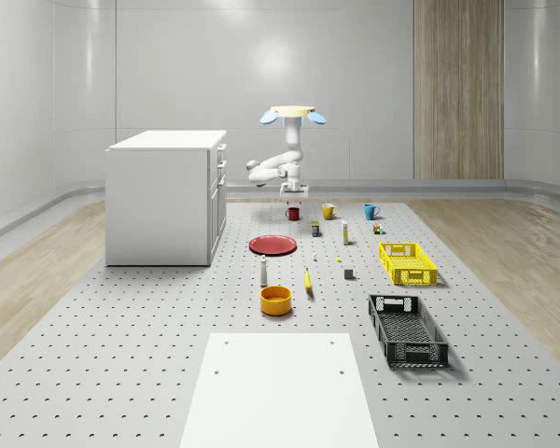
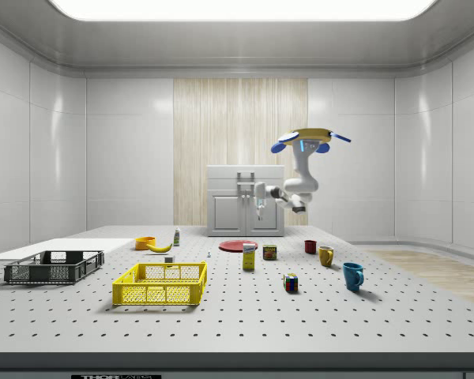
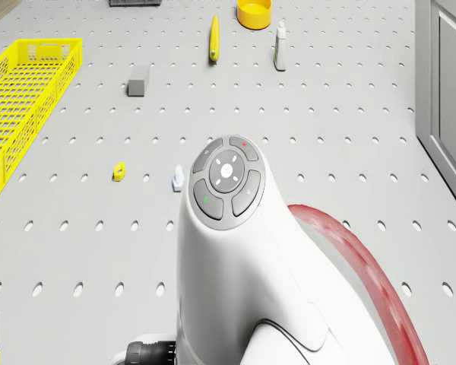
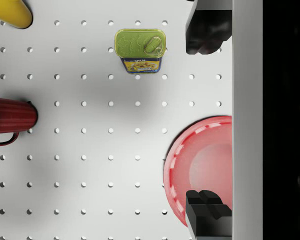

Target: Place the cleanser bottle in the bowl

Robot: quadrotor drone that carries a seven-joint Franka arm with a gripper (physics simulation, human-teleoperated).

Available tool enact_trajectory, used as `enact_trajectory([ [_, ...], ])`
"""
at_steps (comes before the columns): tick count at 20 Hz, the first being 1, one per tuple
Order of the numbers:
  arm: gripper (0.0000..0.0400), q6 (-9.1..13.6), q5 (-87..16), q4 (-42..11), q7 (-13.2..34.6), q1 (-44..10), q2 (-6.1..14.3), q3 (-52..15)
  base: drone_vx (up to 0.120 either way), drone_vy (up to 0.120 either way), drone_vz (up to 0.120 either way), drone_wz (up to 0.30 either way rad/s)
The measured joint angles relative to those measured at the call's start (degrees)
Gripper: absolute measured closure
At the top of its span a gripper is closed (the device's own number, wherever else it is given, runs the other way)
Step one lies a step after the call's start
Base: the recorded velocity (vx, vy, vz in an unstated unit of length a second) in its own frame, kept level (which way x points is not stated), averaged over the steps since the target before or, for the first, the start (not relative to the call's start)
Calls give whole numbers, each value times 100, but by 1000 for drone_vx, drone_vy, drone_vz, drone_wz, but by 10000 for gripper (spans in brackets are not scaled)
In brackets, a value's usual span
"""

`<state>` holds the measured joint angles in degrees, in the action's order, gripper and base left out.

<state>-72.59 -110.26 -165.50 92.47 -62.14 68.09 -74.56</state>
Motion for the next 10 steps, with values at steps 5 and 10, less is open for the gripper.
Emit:
enact_trajectory([
  [5, 0, -123, 69, 9, 41, -43, 134, -39, 120, 0, 0, 0],
  [10, 0, -242, 134, 18, 78, -83, 263, -75, 120, 0, 0, 0],
])
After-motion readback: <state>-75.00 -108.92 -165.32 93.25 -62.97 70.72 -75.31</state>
